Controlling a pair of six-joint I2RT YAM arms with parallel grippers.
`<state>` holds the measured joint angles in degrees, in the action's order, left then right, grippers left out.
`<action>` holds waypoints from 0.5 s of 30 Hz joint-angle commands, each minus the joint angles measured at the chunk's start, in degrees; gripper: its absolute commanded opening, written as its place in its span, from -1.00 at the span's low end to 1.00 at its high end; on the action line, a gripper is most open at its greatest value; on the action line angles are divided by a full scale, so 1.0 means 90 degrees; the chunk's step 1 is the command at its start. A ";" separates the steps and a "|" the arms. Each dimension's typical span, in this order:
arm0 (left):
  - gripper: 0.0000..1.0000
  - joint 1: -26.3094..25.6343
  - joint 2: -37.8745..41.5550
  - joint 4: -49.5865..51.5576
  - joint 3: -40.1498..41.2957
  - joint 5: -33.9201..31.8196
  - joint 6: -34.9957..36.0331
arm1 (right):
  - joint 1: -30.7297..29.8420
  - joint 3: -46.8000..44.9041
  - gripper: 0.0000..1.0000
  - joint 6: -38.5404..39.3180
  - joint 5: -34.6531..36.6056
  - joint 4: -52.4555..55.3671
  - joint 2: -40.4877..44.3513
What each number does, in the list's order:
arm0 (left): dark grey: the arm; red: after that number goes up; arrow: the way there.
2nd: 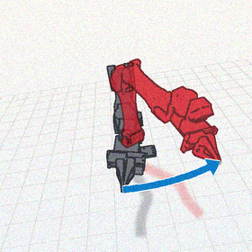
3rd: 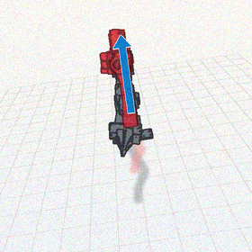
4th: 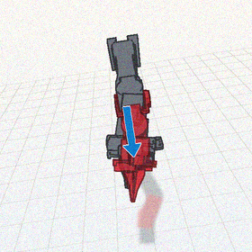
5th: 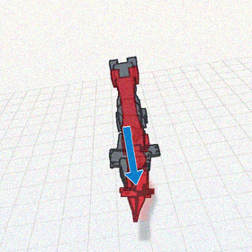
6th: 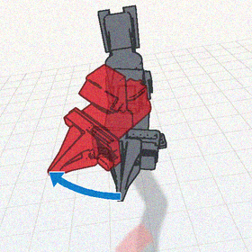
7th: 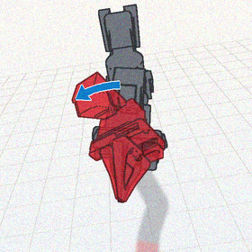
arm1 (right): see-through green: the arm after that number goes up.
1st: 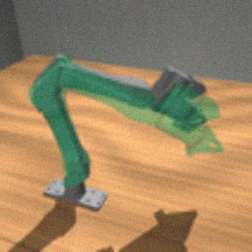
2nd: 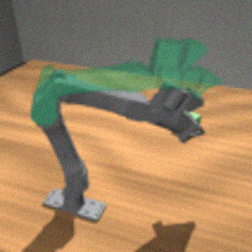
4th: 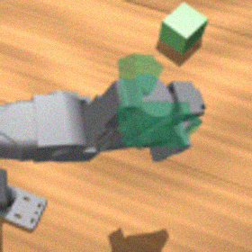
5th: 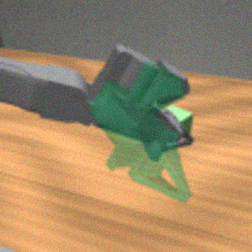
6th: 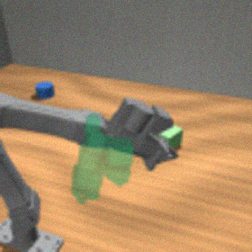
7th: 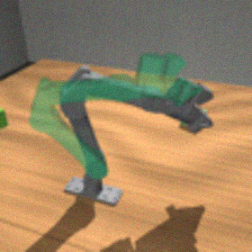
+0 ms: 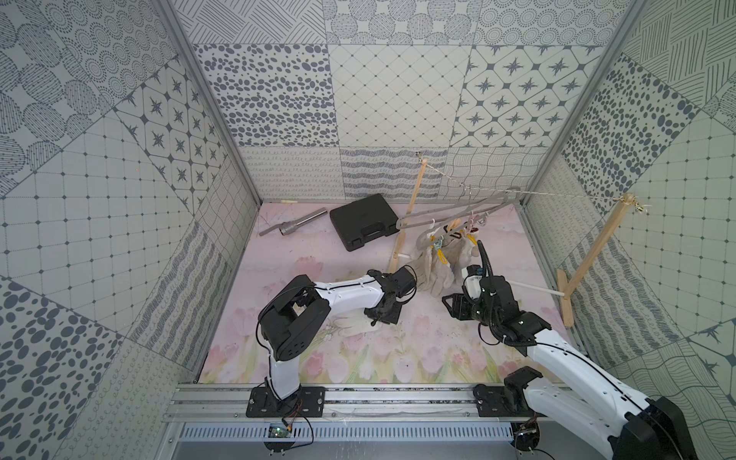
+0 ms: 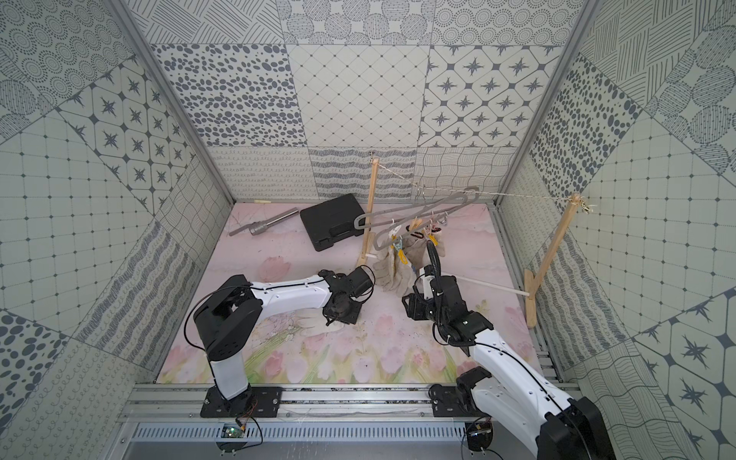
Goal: Clip the gloves onto a hanger to dry
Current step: Pick up the glove from the center of the board.
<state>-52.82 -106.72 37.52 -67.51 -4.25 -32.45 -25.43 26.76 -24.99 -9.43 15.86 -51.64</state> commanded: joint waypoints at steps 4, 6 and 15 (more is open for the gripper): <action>-0.89 0.0150 0.0589 -0.0643 0.0077 0.1249 -0.0011 | 0.0020 -0.0351 0.27 0.0107 -0.1361 -0.0747 0.0557; -0.92 0.0246 0.0987 -0.0818 0.0062 0.1441 -0.0099 | 0.0016 -0.0531 0.29 0.0163 -0.1848 -0.0977 0.0759; -1.00 0.0338 0.1853 -0.1877 -0.0032 0.2366 -0.0250 | 0.0015 -0.0903 0.20 -0.0241 -0.2311 -0.1675 0.1145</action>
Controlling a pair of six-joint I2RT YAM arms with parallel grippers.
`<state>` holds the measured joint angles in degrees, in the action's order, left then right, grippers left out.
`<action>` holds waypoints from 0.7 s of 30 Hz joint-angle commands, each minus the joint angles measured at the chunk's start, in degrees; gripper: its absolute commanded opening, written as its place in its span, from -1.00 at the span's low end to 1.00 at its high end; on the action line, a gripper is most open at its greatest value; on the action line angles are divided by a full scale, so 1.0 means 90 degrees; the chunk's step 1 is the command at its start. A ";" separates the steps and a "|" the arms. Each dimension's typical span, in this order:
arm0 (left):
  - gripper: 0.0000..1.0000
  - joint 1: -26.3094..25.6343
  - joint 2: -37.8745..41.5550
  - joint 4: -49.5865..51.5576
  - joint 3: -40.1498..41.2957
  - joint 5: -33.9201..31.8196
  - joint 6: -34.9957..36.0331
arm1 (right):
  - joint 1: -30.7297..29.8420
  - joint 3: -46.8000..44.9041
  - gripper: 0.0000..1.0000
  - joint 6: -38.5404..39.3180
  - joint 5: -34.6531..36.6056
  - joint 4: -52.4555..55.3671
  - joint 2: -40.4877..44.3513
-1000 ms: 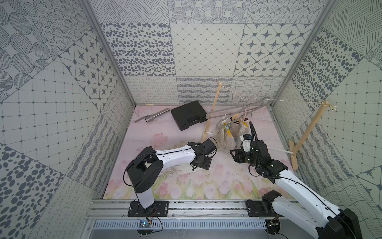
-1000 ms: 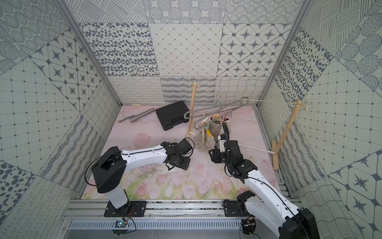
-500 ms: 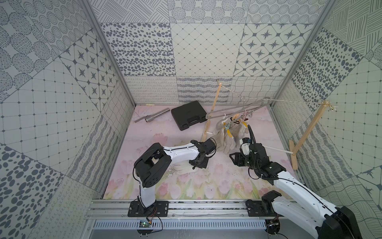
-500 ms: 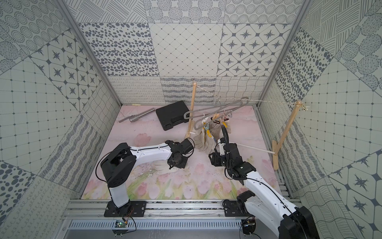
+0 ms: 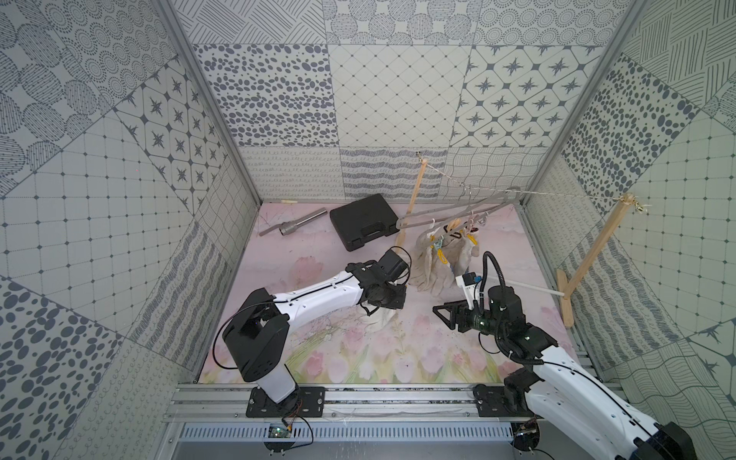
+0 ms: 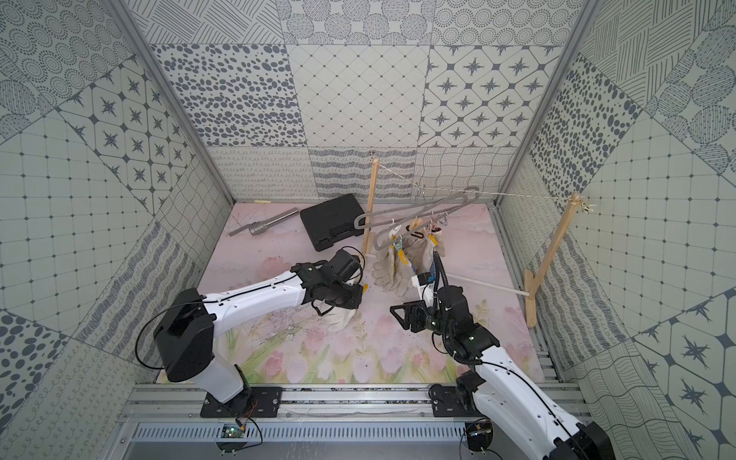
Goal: Clip the gloves onto a hanger to dry
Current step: Pick up the glove from the center of the board.
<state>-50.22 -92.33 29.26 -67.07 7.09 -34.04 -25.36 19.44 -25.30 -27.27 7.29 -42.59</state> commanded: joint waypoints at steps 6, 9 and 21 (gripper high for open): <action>-0.98 0.0052 -0.0059 -0.0851 -0.0432 0.2255 0.0806 | 0.0009 0.0152 -0.01 -0.0137 -0.0563 -0.0675 0.0317; -1.00 0.0048 -0.0138 -0.0666 -0.0579 0.2546 0.1287 | 0.0006 0.0140 0.03 0.0242 -0.0471 -0.0603 0.0517; -1.00 0.0411 -0.0541 0.1826 -0.1377 0.4707 0.3426 | -0.0156 -0.1129 0.00 0.2130 -0.0829 -0.3319 0.1029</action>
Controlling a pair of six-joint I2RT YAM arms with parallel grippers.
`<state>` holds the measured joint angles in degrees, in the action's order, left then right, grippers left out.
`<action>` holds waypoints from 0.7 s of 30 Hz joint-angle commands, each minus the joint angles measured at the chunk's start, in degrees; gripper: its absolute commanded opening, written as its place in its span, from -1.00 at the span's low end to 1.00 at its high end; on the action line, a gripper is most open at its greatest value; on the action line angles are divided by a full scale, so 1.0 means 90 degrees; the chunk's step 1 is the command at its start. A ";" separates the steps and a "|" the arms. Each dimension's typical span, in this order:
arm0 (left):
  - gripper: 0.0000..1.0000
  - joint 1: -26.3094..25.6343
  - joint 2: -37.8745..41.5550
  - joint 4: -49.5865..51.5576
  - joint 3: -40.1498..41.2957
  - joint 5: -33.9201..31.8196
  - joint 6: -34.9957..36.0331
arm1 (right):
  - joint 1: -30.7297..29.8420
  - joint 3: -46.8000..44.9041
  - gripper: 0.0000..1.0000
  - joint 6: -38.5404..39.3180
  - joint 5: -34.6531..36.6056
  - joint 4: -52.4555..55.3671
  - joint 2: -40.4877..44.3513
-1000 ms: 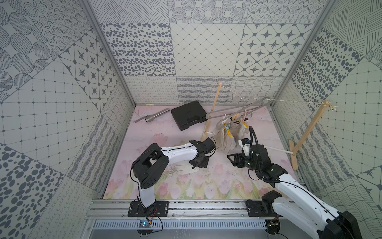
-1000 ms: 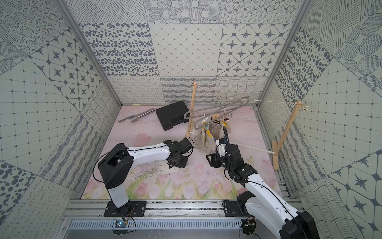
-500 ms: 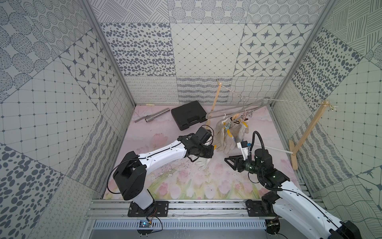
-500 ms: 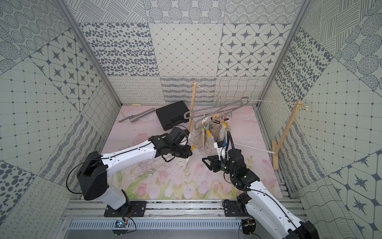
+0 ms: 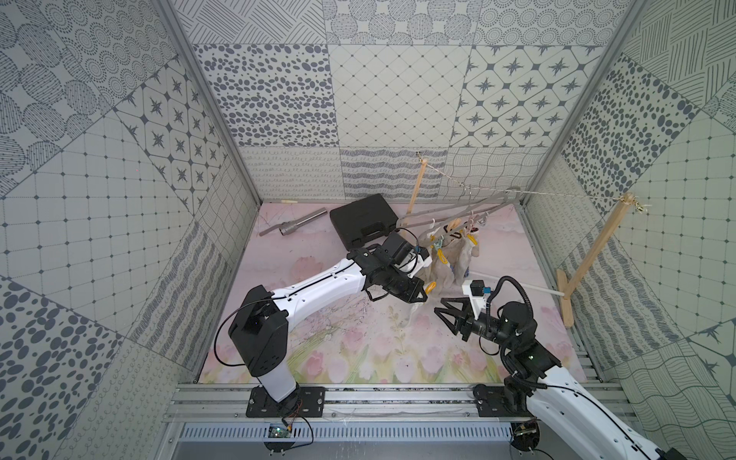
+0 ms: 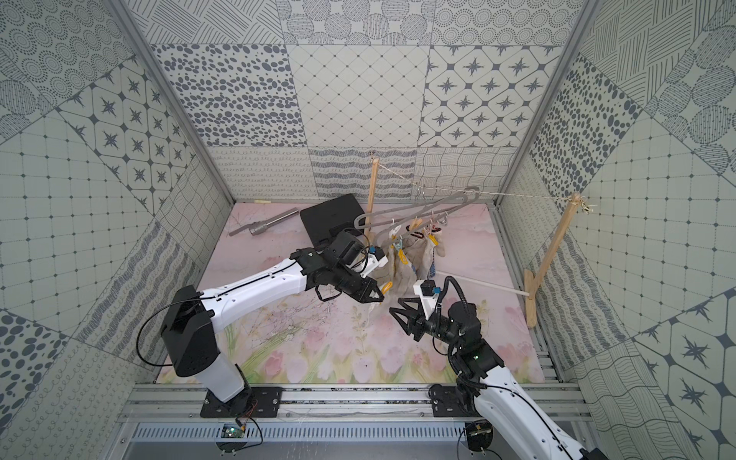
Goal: Clip the gloves onto a hanger to dry
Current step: Pick up the glove from the center of the board.
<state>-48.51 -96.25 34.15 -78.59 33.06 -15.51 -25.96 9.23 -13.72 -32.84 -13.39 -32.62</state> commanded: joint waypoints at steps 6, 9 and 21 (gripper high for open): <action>-1.00 0.0241 -0.0038 0.1914 0.0129 0.2978 0.2360 | -0.0196 0.0004 0.08 0.1499 -0.0547 -0.1460 -0.0553; -0.99 0.0154 -0.0029 0.2249 0.0091 0.2961 0.2697 | -0.0216 0.0157 0.10 0.1753 -0.0644 -0.1257 -0.0707; -0.89 -0.0096 -0.0031 0.2534 0.0060 0.2775 0.2899 | -0.0473 0.0340 -0.06 0.2023 -0.1728 -0.1043 -0.0576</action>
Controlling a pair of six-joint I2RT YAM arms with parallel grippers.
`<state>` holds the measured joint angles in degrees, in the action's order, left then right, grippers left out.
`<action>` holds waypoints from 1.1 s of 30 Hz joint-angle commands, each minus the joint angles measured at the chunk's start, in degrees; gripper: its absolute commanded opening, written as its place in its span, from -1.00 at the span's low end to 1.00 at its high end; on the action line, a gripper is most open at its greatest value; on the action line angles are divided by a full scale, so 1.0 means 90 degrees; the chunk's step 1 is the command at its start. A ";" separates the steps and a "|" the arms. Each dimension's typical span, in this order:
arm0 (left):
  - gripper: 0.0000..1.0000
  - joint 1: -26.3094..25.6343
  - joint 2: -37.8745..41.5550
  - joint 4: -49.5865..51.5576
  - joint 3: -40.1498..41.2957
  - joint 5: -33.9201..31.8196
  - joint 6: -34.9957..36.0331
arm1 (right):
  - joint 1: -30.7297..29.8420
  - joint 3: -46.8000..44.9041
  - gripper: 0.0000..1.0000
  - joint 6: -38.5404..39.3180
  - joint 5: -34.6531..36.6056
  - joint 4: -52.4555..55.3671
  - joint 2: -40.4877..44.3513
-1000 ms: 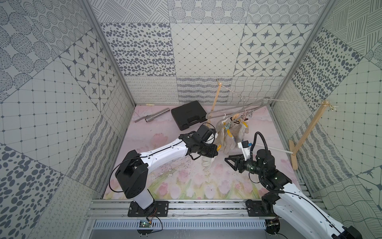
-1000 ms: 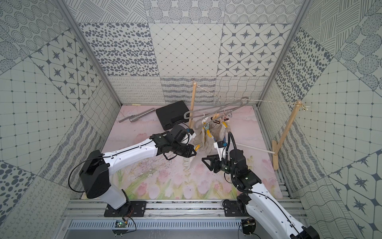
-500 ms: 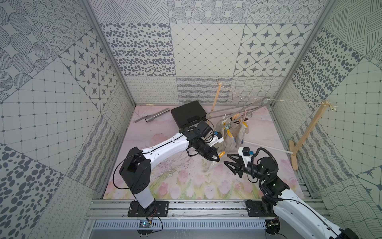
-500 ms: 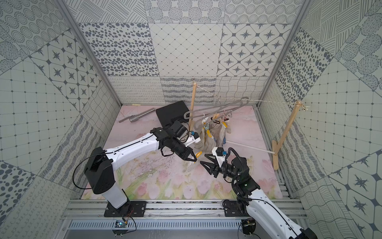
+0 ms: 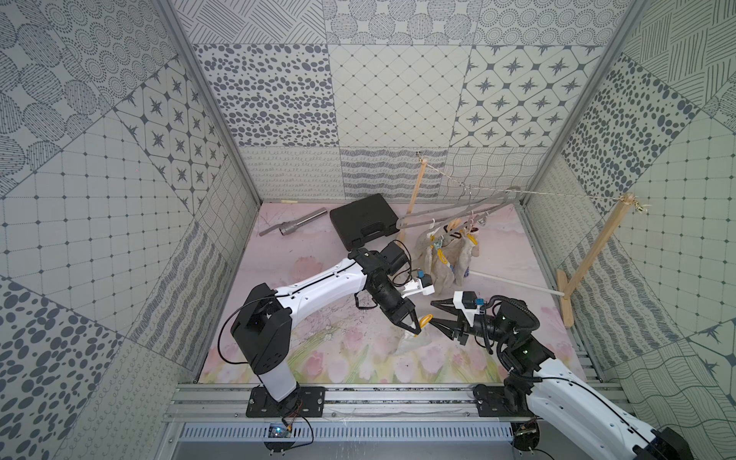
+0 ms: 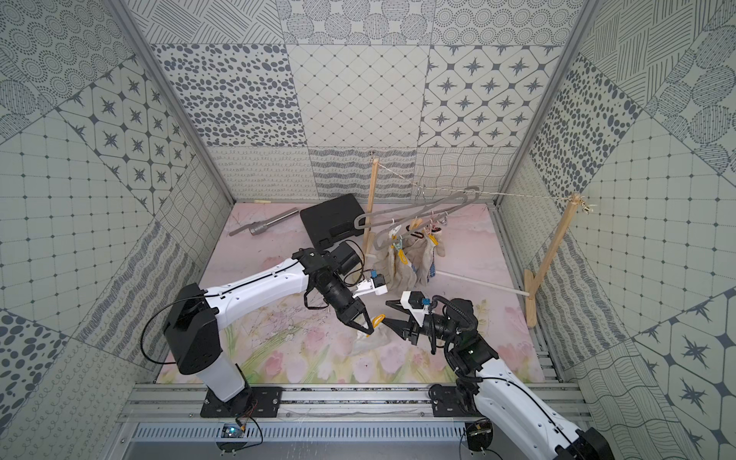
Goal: Clip the gloves onto a hanger to dry
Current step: Pick up the glove from the center of the board.
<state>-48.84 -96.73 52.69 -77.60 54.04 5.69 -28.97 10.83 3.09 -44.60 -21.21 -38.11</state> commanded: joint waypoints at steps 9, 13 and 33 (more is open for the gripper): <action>-0.90 -0.0051 0.0085 0.0473 -0.0062 0.0470 0.0549 | -0.0739 0.0289 -0.22 0.0402 -0.0377 -0.0187 -0.0293; -0.89 -0.0055 0.0002 0.0472 -0.0102 0.0412 0.0513 | -0.0785 0.0291 -0.66 0.0445 -0.0255 -0.0186 -0.0279; 0.39 -0.0239 0.1173 -0.4254 0.0659 -0.4811 -0.2977 | -0.0287 0.2288 -1.00 -0.2436 0.7363 0.3768 -0.0248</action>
<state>-47.90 -85.08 28.03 -68.01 27.73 -15.29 -32.84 27.88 -12.47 9.61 5.34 -40.29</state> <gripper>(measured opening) 0.695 0.068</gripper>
